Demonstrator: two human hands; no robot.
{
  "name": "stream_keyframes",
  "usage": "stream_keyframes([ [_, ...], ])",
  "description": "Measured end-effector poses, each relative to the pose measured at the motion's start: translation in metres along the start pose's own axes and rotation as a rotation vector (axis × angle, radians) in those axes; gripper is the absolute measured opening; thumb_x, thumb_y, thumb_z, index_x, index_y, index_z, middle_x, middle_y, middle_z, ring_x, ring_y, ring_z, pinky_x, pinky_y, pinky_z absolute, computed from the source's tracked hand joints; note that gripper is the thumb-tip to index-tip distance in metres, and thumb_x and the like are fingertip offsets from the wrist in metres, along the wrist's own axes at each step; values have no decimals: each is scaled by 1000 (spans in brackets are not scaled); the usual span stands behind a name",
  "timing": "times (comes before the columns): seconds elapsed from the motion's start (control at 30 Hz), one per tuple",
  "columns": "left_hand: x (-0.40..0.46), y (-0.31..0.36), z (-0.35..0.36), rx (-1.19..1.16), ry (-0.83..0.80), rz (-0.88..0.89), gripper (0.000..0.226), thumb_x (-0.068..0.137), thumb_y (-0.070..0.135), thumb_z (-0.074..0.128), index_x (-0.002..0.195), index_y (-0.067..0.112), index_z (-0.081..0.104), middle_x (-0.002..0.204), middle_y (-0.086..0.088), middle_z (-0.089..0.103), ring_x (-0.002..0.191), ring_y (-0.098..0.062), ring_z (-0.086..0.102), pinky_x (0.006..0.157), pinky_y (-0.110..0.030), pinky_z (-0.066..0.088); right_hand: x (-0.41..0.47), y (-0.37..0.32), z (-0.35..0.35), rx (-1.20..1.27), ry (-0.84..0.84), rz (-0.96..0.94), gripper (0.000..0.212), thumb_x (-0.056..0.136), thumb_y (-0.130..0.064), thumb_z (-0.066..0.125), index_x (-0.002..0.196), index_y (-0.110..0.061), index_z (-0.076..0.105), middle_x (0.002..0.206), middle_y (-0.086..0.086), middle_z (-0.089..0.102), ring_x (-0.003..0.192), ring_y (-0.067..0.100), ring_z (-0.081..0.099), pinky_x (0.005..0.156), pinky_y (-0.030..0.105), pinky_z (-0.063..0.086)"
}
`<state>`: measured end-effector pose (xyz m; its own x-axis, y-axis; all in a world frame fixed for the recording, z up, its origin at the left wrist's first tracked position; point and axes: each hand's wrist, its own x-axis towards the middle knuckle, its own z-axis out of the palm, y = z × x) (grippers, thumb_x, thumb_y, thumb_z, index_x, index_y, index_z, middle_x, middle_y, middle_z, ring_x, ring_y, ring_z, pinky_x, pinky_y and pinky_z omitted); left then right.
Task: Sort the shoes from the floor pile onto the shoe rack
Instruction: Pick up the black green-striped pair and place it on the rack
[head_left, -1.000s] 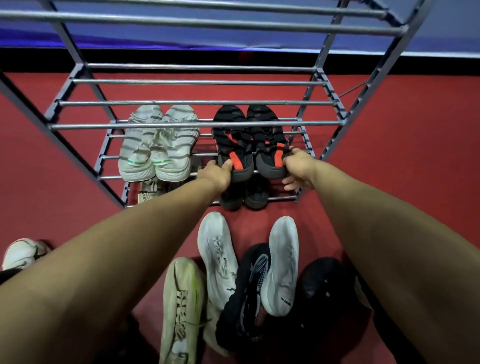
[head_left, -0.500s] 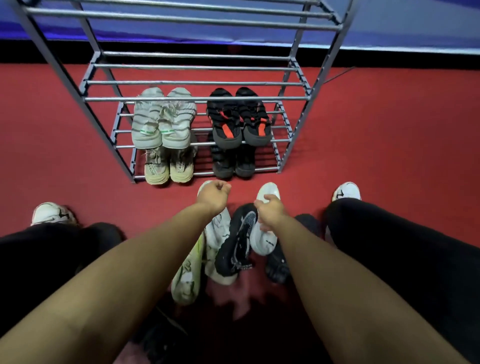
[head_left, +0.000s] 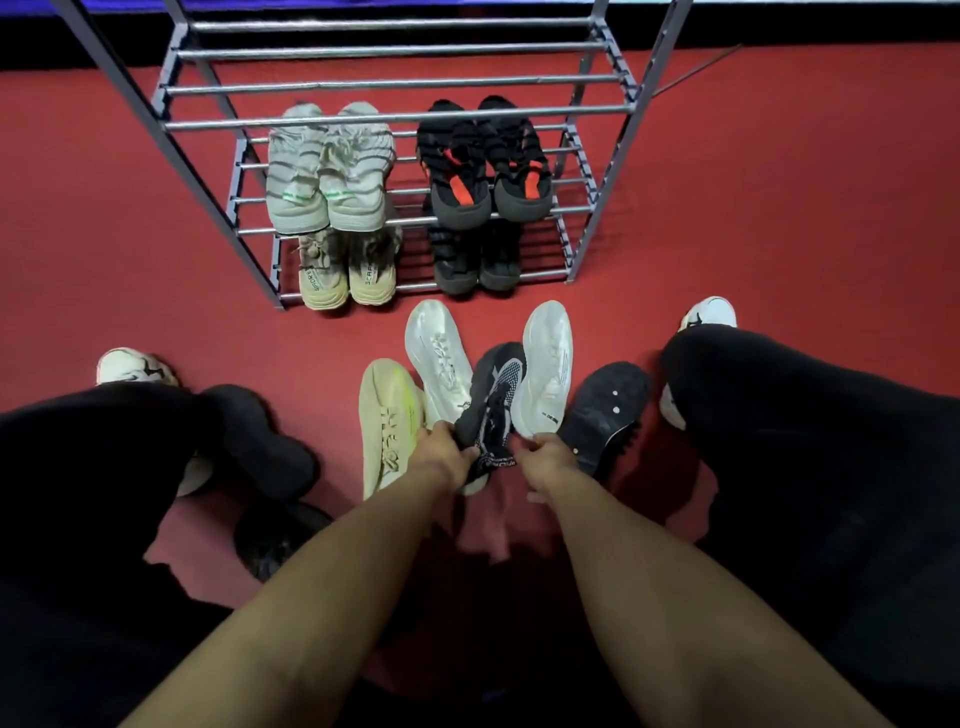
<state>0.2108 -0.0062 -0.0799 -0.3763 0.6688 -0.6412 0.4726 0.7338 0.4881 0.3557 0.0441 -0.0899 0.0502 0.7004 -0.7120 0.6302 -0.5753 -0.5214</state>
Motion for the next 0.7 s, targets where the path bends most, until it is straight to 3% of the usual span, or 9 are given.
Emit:
stream_keyframes([
  [0.17, 4, 0, 5, -25, -2, -53, 56, 90, 35, 61, 133, 8, 39, 133, -19, 54, 121, -36, 54, 104, -37, 41, 7, 5, 0, 23, 18, 59, 41, 86, -38, 63, 124, -23, 56, 119, 2, 60, 92, 22, 58, 65, 38, 62],
  [0.3, 12, 6, 8, 82, -16, -83, 50, 92, 40, 57, 125, 4, 46, 127, -19, 60, 119, -36, 55, 98, -37, 43, 16, 7, -5, -39, 151, 156, 55, 82, -35, 65, 131, -13, 49, 135, 19, 48, 116, 36, 55, 91, 43, 55],
  [0.43, 18, 15, 1, 85, -27, -78, 44, 94, 34, 52, 117, -2, 59, 120, -21, 65, 112, -36, 60, 93, -34, 46, 24, 5, -15, 14, 228, 346, 66, 85, -30, 63, 140, -10, 32, 143, 19, 31, 124, 38, 46, 100, 39, 42],
  [0.53, 23, 18, -14, -229, -68, -114, 39, 94, 30, 55, 106, -6, 64, 98, -19, 68, 84, -34, 68, 73, -33, 54, 30, 5, -19, 127, 195, 411, 70, 90, -30, 60, 145, -3, 26, 149, 18, 35, 133, 36, 42, 106, 38, 37],
  [0.6, 21, 18, -24, -538, -81, -184, 27, 92, 26, 59, 94, 0, 64, 84, -11, 65, 55, -21, 67, 53, -27, 56, 33, 10, -18, 292, 114, 392, 62, 94, -22, 56, 146, 0, 30, 148, 18, 43, 132, 34, 47, 100, 36, 42],
  [0.7, 15, 13, -33, -776, -104, -219, 18, 91, 27, 58, 84, 11, 62, 77, -3, 65, 47, -8, 64, 44, -19, 53, 34, 16, -23, 431, 38, 339, 46, 98, -12, 46, 142, 0, 42, 143, 19, 49, 127, 34, 52, 91, 37, 46],
])
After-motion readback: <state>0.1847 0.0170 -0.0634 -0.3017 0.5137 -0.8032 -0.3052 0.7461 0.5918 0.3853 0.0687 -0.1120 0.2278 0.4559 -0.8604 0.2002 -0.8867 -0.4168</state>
